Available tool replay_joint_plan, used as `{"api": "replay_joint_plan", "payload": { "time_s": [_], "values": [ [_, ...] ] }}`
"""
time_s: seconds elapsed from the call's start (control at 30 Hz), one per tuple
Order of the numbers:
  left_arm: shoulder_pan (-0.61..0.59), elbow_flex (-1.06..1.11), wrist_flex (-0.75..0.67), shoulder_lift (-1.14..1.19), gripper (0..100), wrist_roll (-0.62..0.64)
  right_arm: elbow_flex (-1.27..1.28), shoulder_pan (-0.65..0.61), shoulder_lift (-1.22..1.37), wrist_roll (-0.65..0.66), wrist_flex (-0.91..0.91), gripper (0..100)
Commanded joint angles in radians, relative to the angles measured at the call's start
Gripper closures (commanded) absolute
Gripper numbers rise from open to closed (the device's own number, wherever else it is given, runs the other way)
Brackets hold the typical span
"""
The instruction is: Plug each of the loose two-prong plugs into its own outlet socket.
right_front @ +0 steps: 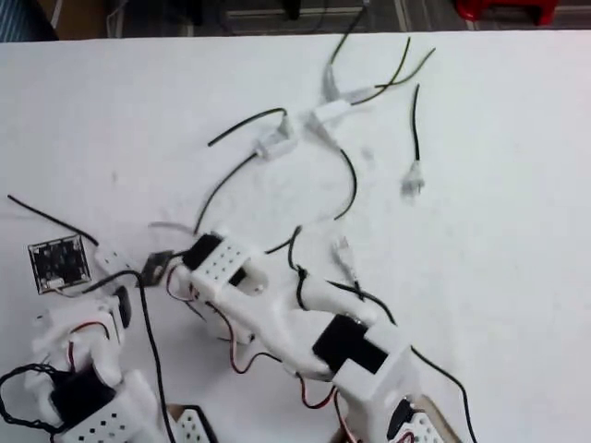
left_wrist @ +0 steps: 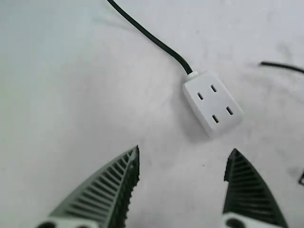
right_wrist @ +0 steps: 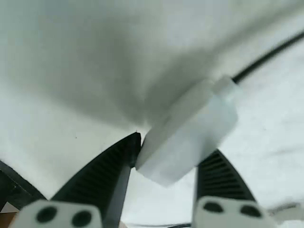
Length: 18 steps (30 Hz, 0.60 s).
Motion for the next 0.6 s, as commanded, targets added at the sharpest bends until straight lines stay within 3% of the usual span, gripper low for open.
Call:
{"api": "replay_joint_plan", "payload": {
  "time_s": [0.0, 0.4, 0.57],
  "values": [
    [-0.01, -0.005, -0.014, -0.007, 71, 0.002, -0.064, 0.042, -0.019, -0.021, 0.012, 94.8],
    [-0.012, -0.003, -0.014, -0.007, 71, 0.002, -0.101, 0.383, -0.021, 0.069, 0.007, 94.6],
    [-0.01, -0.003, -0.014, -0.007, 71, 0.002, -0.1, 0.389, -0.015, 0.003, -0.03, 94.3]
  ]
}}
